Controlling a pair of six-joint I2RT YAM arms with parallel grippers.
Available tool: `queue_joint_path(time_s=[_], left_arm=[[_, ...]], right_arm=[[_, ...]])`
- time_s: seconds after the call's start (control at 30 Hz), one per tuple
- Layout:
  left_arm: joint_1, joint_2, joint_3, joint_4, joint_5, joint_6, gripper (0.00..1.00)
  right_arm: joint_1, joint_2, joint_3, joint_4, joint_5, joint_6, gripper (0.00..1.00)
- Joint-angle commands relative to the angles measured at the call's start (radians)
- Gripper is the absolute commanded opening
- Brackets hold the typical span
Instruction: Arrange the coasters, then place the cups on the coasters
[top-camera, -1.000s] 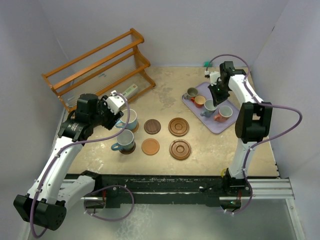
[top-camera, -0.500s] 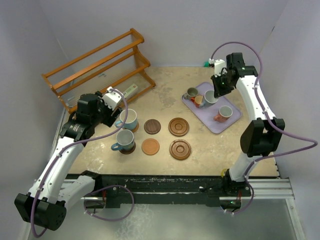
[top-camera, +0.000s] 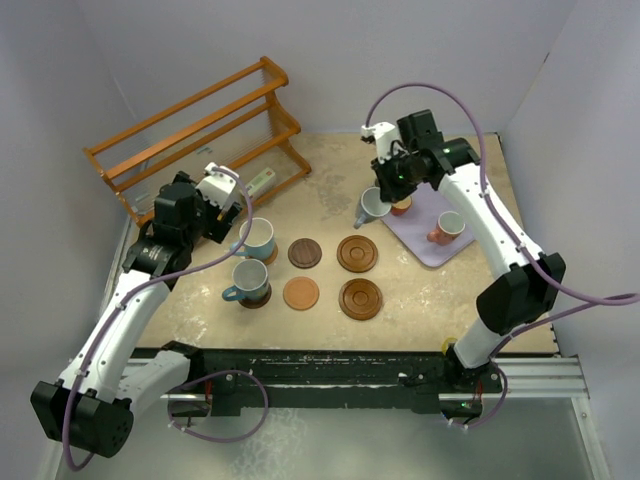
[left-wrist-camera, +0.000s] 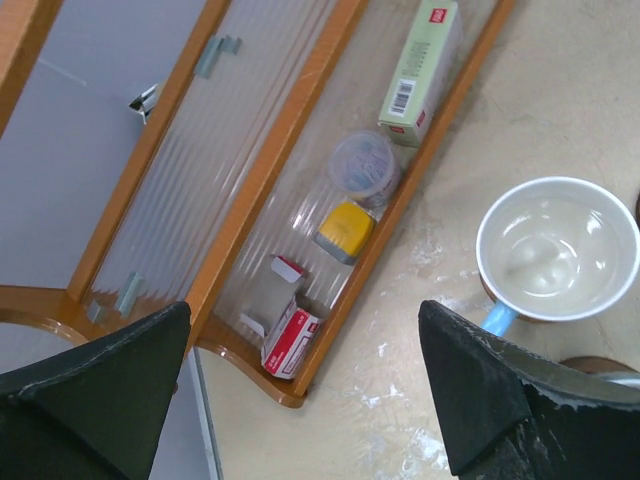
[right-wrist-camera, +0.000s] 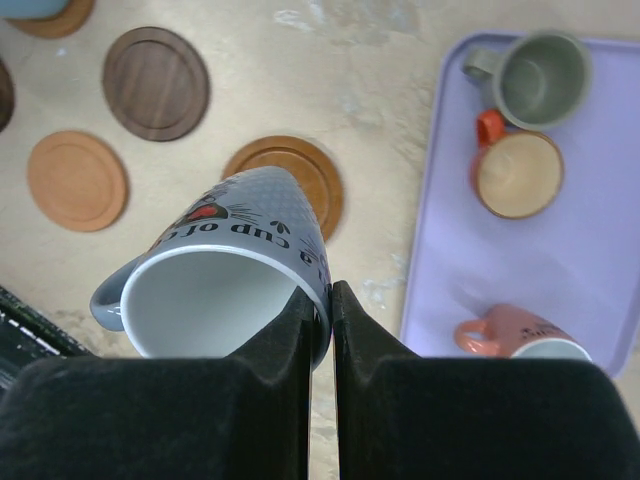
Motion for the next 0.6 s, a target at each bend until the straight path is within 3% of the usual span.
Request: queue_joint_path(time_s=[0.0, 0.27, 0.57], left_arm=[[0.004, -0.004, -0.020, 0.110, -0.068, -0.051, 0.94], [0.047, -0.068, -0.071, 0.161, -0.073, -0.116, 1.00], [0.149, -0.100, -0.085, 0.167, -0.064, -0.190, 0.97]], right_arm=[[0.095, -0.028, 0.055, 0.018, 0.022, 0.037, 0.00], [0.256, 0.058, 0.128, -0.005, 0.059, 0.039, 0.00], [0.379, 0.206, 0.227, -0.020, 0.092, 0.050, 0.00]])
